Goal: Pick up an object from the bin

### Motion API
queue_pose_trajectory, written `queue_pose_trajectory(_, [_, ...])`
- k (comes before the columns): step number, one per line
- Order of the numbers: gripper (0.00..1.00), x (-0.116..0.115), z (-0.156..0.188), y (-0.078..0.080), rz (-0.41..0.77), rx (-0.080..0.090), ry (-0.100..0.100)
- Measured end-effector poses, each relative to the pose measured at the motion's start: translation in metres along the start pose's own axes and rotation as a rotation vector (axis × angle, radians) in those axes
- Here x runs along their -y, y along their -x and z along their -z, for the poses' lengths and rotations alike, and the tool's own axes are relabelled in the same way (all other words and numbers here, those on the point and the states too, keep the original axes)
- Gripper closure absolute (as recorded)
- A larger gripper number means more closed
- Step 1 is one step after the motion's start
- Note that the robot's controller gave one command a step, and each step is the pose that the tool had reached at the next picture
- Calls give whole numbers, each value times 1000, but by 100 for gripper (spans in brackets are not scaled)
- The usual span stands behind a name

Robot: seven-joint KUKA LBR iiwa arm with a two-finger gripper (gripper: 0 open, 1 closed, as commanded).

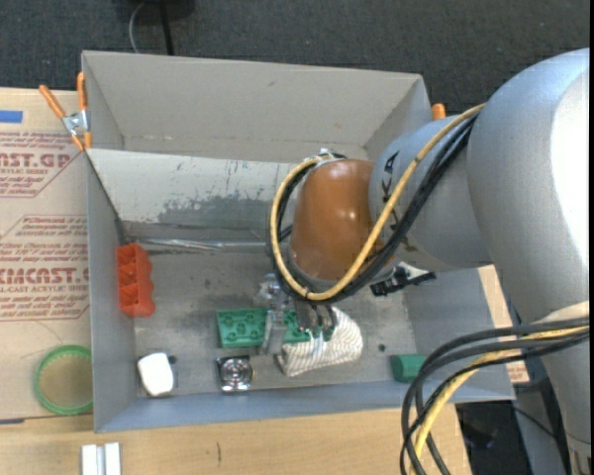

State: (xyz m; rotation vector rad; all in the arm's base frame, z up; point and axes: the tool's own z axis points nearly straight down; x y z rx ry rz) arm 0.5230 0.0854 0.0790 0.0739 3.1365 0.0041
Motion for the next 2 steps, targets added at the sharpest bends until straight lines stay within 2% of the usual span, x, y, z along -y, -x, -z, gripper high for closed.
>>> queue_pose_trajectory(1, [100,-1,57,-6,21,-5,-2])
queue_pose_trajectory(2, [100,14,126,-2,24,-3,-1])
